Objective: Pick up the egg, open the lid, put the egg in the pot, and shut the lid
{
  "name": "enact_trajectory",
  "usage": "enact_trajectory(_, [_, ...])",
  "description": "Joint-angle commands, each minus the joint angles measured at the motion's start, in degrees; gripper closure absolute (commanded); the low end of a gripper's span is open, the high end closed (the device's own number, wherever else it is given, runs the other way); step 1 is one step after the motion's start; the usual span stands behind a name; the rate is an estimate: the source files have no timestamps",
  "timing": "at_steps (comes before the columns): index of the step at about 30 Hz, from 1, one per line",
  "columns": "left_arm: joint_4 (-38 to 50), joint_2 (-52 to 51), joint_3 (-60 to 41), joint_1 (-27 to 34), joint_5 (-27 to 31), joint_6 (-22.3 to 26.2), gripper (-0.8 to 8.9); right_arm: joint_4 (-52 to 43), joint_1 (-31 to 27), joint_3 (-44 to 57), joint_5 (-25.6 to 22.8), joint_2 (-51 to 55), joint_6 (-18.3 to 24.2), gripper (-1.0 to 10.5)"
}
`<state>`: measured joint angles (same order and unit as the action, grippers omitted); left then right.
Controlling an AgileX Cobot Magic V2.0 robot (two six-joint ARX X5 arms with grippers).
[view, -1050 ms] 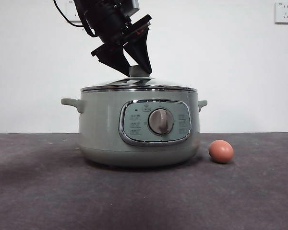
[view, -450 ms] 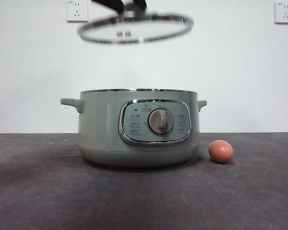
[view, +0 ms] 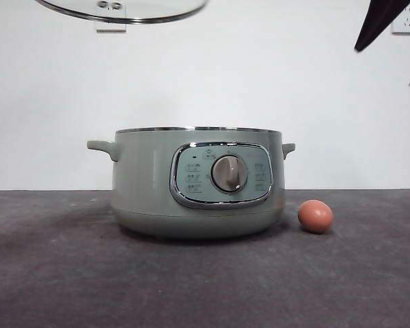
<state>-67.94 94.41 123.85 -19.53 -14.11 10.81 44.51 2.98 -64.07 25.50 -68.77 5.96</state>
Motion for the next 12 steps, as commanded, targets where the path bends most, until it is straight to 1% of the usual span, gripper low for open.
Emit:
enact_trajectory(1, [0.2,-2.73,0.22,0.81,-0.85,1.27,8.21,-1.42,0.02,-0.31,0.02,-2.19,0.28,2.3])
enact_trajectory(4, [-0.59,-5.11,-1.33,1.51,-0.83,1.29,8.21,-3.13,0.04,-0.31,0.02,-4.76,0.31,2.3])
enact_trajectory(7, [0.17,-8.66,-5.53,1.62,-0.81,1.4,8.21,-5.03,0.07,-0.31,0.0,-7.61,0.35,2.3])
enact_trajectory(10, [2.78,-13.77,-12.39,1.6,-0.85,1.4,8.21,-6.8,0.13,-0.31,0.0,-10.43,0.42,2.3])
enact_trajectory(12, [6.03,-18.16,-18.56,1.6,-0.85,0.85,8.21,-8.07,0.76,-0.31,-0.09,-12.28,0.79,2.3])
